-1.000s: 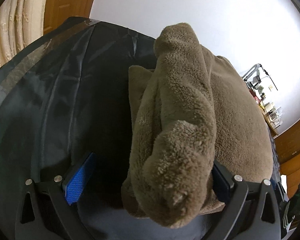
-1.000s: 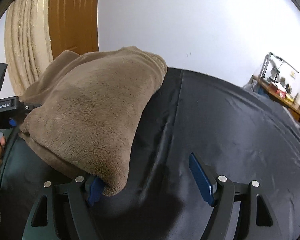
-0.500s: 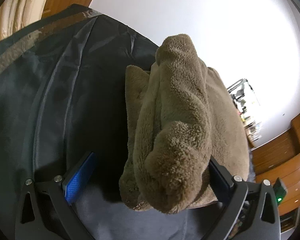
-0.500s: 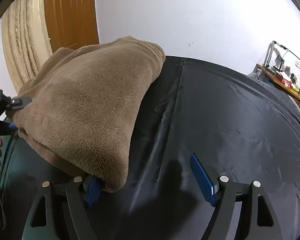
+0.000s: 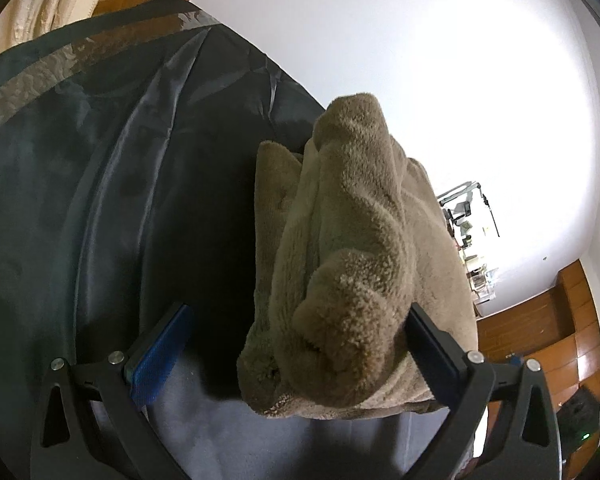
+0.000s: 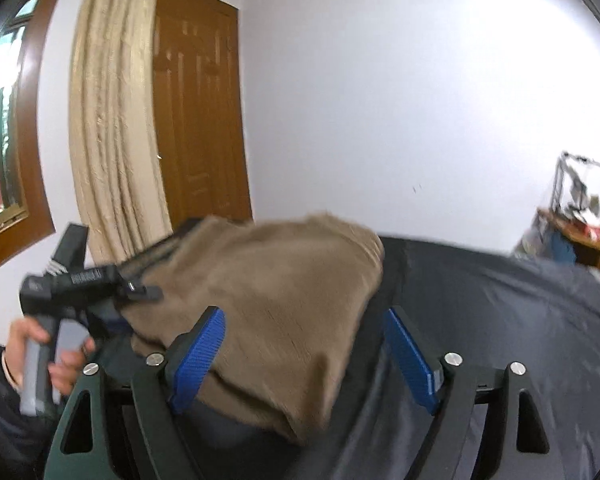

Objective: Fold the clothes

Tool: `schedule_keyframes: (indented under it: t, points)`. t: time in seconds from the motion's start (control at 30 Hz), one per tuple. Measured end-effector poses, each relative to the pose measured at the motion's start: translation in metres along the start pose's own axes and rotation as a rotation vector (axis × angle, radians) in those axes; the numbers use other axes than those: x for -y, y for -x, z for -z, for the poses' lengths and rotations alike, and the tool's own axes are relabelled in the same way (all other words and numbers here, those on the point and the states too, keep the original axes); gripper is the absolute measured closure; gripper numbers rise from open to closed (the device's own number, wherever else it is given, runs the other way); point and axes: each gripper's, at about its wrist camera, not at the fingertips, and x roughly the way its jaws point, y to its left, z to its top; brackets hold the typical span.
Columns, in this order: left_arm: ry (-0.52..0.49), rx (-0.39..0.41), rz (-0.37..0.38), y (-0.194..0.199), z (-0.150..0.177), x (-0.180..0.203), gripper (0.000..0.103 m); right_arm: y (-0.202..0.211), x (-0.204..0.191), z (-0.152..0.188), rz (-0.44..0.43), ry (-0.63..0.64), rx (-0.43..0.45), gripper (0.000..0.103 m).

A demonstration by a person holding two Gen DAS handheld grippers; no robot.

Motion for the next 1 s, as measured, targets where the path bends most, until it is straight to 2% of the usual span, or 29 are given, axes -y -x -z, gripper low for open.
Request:
schedule_keyframes:
  t: [0.17,0.27,0.43,0.63,0.77,0.93,1.0]
  points:
    - [0.028,0.006,0.022,0.009,0.002,-0.006,0.000,-0.045,-0.045,-0.026,-0.024,0.103,-0.041,0.018]
    - [0.040,0.014,0.024,0.015,0.002,-0.010,0.000,-0.081,-0.071,-0.028,-0.034,0.175,-0.099,0.018]
    - [0.052,0.057,0.008,0.022,-0.005,-0.014,0.000,-0.132,-0.102,-0.012,-0.040,0.286,-0.237,0.018]
    - [0.077,0.115,-0.010,0.040,-0.006,-0.022,0.000,-0.139,-0.108,0.014,-0.043,0.377,-0.273,0.017]
    - [0.088,0.127,-0.029,0.045,-0.003,-0.026,0.000,-0.133,-0.098,0.024,-0.087,0.352,-0.265,0.017]
    - [0.015,0.198,-0.077,0.049,-0.006,-0.011,0.000,-0.128,-0.094,0.028,-0.093,0.331,-0.227,0.017]
    - [-0.010,0.216,-0.052,0.056,-0.008,0.001,0.000,-0.127,-0.092,0.028,-0.101,0.322,-0.222,0.017]
